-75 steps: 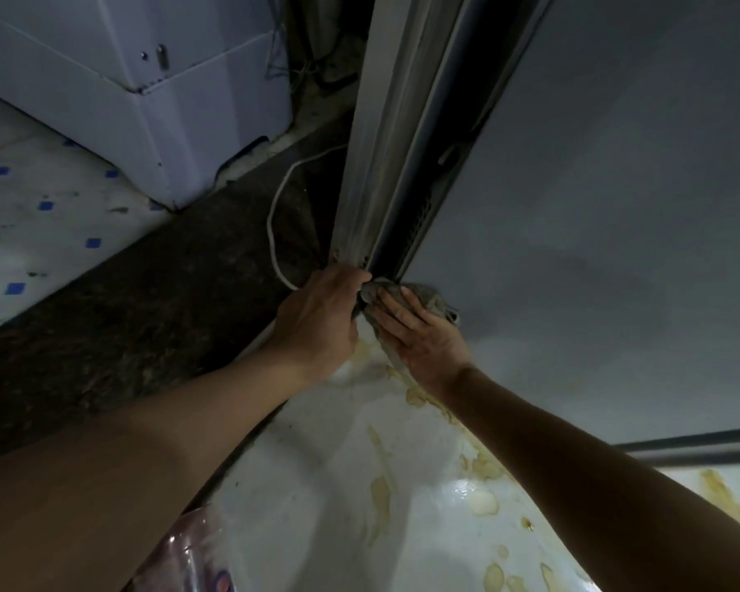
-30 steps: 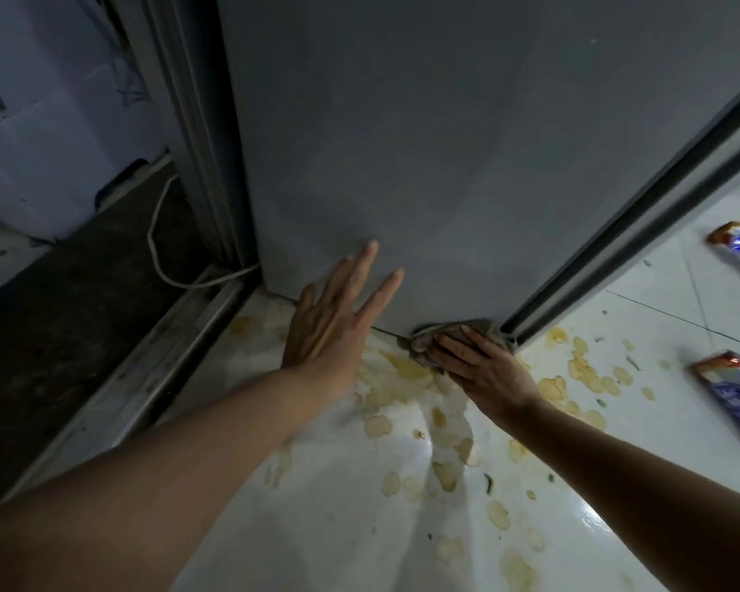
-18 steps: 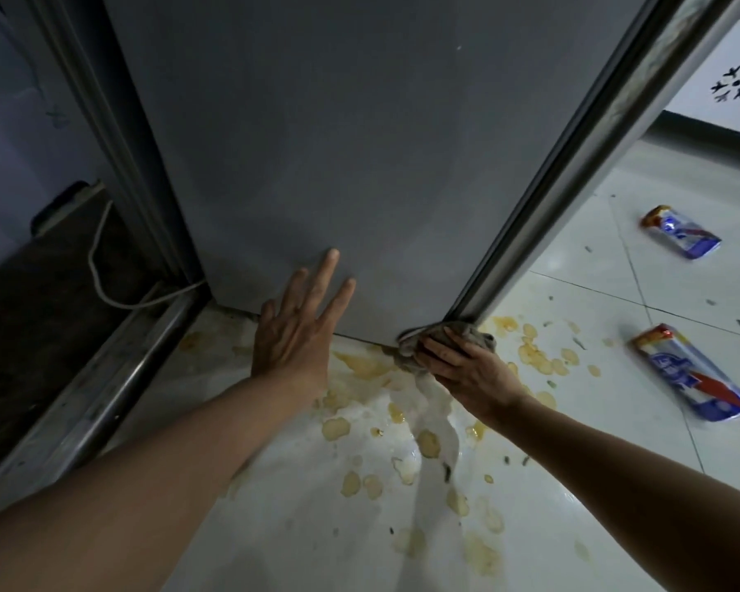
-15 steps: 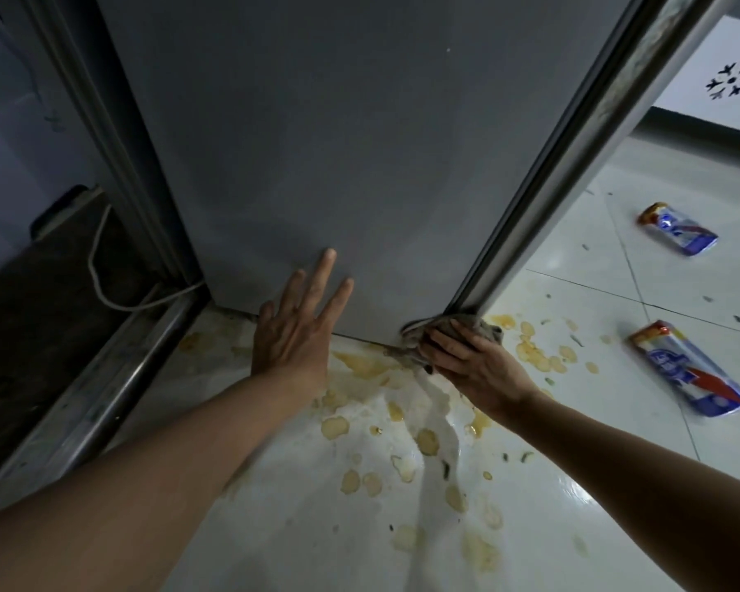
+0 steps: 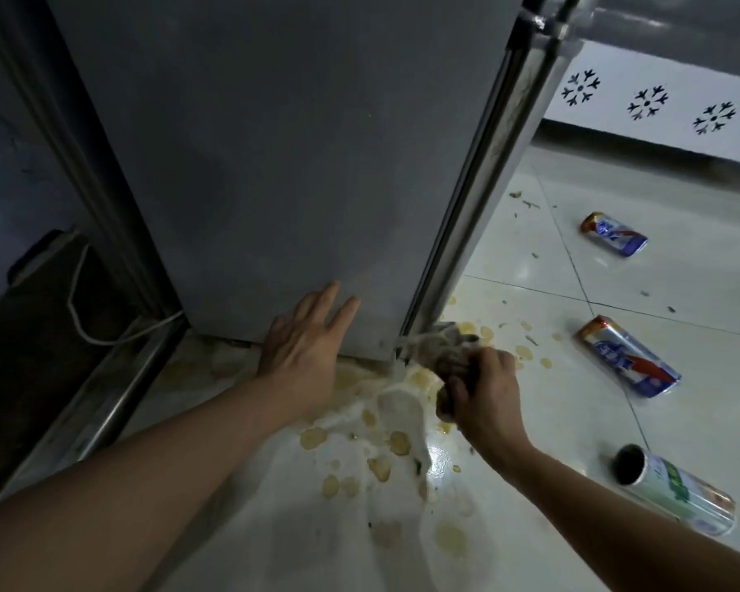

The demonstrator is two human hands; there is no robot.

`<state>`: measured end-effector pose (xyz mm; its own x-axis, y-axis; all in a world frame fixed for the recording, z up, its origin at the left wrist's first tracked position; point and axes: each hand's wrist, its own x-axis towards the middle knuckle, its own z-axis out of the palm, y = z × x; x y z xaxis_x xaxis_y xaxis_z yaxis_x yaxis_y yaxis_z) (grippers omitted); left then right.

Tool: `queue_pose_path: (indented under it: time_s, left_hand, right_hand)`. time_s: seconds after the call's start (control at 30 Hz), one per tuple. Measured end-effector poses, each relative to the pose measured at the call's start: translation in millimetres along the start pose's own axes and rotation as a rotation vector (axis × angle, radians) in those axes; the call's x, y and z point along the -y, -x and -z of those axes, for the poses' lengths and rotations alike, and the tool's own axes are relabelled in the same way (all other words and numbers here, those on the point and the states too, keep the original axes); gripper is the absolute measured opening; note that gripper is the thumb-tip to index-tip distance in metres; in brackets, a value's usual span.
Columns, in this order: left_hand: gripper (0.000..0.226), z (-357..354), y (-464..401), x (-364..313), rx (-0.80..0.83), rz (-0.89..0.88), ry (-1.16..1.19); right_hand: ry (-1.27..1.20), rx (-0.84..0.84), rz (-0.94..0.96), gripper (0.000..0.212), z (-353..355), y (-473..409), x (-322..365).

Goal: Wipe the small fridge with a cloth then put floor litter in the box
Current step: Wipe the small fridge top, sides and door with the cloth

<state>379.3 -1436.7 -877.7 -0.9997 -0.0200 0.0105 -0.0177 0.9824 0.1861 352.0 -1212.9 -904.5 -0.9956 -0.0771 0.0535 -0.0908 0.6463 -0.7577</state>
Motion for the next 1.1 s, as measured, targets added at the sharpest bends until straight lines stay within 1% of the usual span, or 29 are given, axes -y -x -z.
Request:
queue_pose_path:
  time_s: [0.03, 0.07, 0.1, 0.17, 0.23, 0.33, 0.37, 0.43, 0.53, 0.6, 0.67, 0.77, 0.87, 1.0, 1.1]
  left_hand:
    - [0.095, 1, -1, -2, 0.004, -0.013, -0.008]
    - [0.095, 1, -3, -4, 0.011, -0.022, -0.012]
    - [0.094, 2, -4, -5, 0.021, -0.029, -0.013]
    - [0.092, 1, -6, -7, 0.034, -0.039, -0.017]
    - [0.091, -1, -9, -8, 0.014, -0.058, -0.027]
    - [0.088, -3, -14, -8, -0.059, -0.135, -0.083]
    - [0.086, -3, -16, -8, -0.086, -0.171, -0.112]
    - [0.084, -5, -19, -8, -0.135, -0.225, -0.160]
    - [0.084, -7, -22, -11, -0.159, -0.254, -0.218]
    - [0.079, -7, -23, -12, -0.177, -0.299, -0.256]
    - [0.075, -6, -26, -12, -0.215, -0.358, -0.309]
    - [0.074, -4, -32, -9, -0.264, -0.409, -0.390]
    - [0.075, -2, -40, -3, -0.262, -0.422, -0.430]
    - [0.083, -2, -42, -1, -0.221, -0.391, -0.495]
    - [0.086, 0, -40, -4, -0.175, -0.353, -0.489]
  right_hand:
    - [-0.069, -0.046, -0.176, 0.019, -3, -8, -6]
    - [-0.101, -0.098, -0.303, 0.019, -7, -16, -12]
    - [-0.134, -0.143, -0.383, 0.020, -12, -24, -15]
    - [-0.245, -0.180, -0.490, 0.025, -26, -37, -17]
    - [-0.396, -0.140, -0.555, 0.029, -41, -50, -17]
    - [-0.671, 0.055, -0.542, 0.030, -57, -59, -18]
    - [-0.699, 0.100, -0.518, 0.027, -60, -59, -20]
    - [-0.563, 0.121, -0.433, 0.030, -65, -55, -28]
    - [-0.183, 0.061, -0.314, 0.050, -70, -58, -41]
    - [-0.059, 0.024, -0.294, 0.057, -77, -66, -44]
    - [0.014, -0.004, -0.272, 0.063, -85, -70, -44]
    - [0.086, -0.037, -0.232, 0.068, -94, -72, -46]
    - [0.123, -0.039, -0.193, 0.069, -92, -75, -49]
    - [0.149, -0.069, -0.088, 0.070, -82, -73, -45]
    - [0.079, -0.135, -0.054, 0.070, -74, -70, -34]
